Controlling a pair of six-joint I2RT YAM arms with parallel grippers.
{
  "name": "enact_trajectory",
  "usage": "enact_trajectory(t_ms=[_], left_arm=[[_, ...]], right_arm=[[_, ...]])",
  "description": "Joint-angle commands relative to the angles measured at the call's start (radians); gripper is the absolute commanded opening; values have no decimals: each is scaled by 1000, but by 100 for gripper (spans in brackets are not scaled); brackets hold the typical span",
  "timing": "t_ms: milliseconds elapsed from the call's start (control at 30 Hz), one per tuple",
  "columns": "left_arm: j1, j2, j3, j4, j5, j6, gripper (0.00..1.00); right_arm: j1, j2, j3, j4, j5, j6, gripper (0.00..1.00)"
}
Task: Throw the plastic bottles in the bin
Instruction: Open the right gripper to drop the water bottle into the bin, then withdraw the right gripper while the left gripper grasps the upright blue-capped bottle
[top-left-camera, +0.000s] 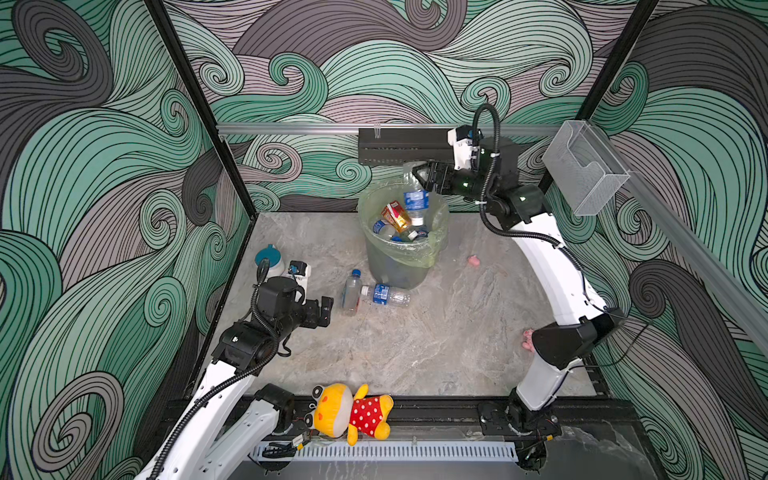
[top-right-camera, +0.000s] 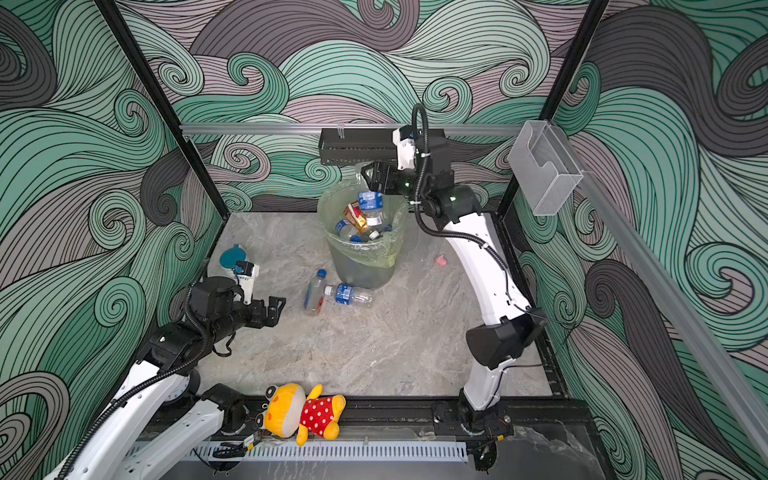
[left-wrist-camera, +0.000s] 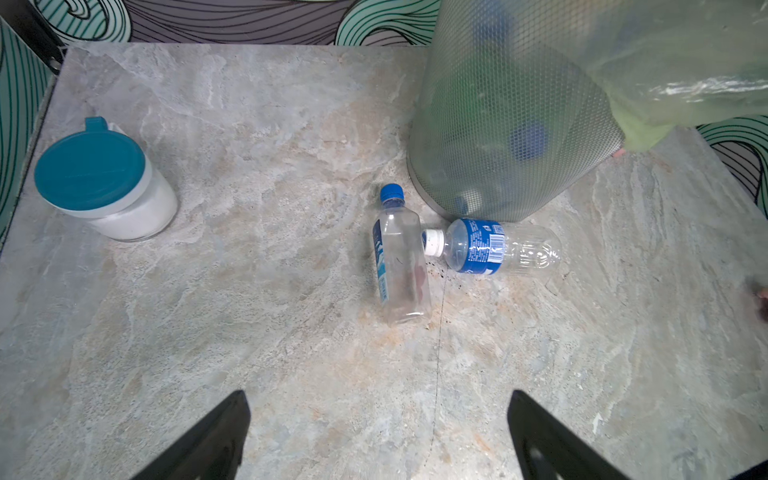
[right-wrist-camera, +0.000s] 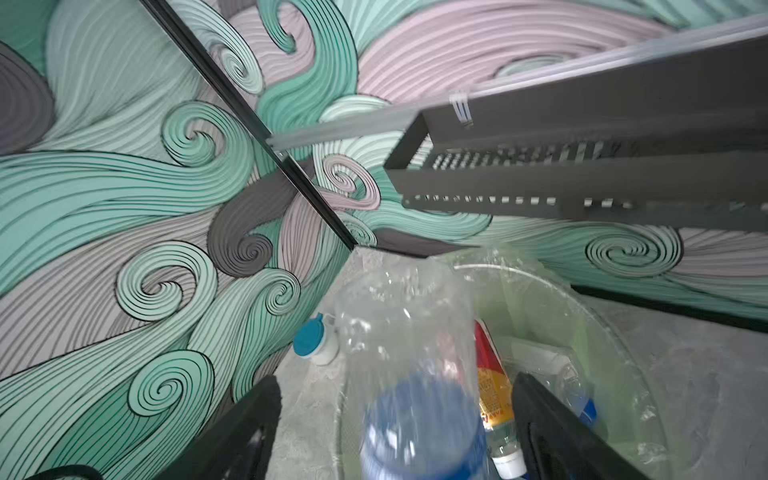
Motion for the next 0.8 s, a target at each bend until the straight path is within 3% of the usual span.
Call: enact_trajectory(t_ms=[0,133,367,767], left_arm=[[8,-10,-5,22,24,-19,99],[8,16,2,44,21,-6,99],[8,118,4,112,33,-28,99],[9,262,4,231,57,-59,99]], right_arm=[[8,-180,-124,3,10,-29,93],[5,-436,-429,112,76,-71,100],[1,-796,-804,96,203,-96,100],[-6,-1119,-1099,13,375,-42,100]])
